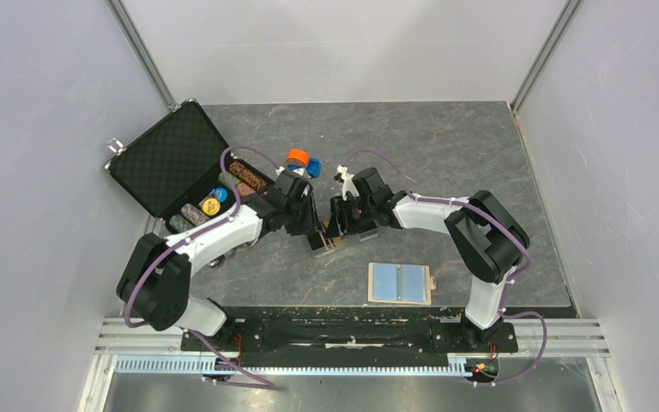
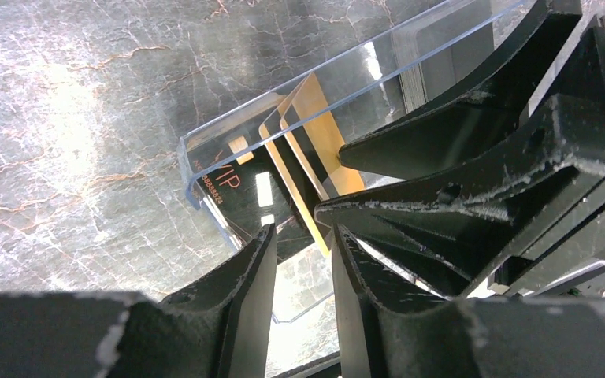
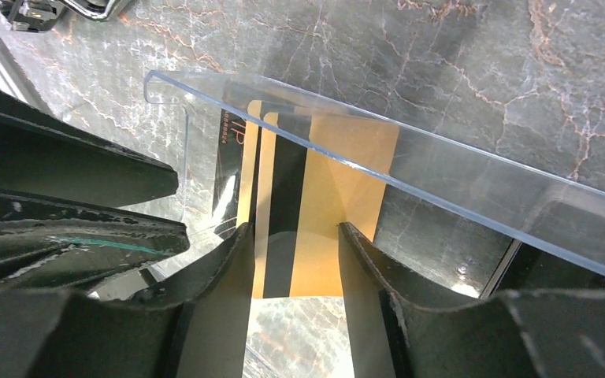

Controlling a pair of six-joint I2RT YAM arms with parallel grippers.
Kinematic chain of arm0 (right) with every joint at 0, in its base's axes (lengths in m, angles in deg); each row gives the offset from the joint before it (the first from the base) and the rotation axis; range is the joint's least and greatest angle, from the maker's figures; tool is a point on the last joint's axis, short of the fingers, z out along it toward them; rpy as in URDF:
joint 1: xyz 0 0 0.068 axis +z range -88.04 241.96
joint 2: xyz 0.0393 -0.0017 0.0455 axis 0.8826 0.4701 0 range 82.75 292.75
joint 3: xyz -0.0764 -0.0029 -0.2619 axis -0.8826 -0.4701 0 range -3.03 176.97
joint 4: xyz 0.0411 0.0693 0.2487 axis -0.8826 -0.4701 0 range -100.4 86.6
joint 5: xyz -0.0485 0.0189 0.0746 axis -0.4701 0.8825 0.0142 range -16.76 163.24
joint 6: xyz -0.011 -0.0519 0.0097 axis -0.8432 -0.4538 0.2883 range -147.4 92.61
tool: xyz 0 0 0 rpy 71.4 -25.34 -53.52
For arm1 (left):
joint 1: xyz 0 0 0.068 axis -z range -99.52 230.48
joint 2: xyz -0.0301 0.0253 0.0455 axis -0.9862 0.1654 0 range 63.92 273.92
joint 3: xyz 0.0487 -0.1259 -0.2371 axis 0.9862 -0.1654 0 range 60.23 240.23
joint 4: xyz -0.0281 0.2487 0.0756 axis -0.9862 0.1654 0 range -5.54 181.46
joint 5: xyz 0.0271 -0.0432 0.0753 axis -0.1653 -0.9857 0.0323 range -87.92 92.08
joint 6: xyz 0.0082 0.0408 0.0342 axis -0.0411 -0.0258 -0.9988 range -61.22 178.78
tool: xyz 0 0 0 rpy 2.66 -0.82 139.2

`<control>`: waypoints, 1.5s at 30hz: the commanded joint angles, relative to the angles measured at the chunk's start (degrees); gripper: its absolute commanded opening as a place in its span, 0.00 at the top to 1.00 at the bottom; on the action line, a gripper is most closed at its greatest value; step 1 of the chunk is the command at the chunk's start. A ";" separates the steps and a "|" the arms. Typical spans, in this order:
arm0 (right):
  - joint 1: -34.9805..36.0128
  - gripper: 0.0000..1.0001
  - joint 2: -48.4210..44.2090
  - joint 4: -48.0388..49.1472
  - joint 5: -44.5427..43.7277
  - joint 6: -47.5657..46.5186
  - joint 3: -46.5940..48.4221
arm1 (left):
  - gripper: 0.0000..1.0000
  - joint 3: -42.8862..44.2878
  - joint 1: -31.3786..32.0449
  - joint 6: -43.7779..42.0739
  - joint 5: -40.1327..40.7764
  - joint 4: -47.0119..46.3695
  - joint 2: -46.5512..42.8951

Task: Put the credit cards into the card holder
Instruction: Pick up the credit card from the storage box.

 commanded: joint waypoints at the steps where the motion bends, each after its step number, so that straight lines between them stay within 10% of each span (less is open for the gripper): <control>1: -0.41 0.69 0.54 -2.57 1.91 0.58 -3.44 | 0.61 0.43 0.16 -1.57 1.39 0.73 -2.24; 45: 6.22 0.79 0.86 -28.72 -39.20 -19.93 14.36 | 0.58 1.14 0.52 -2.19 0.61 1.10 0.37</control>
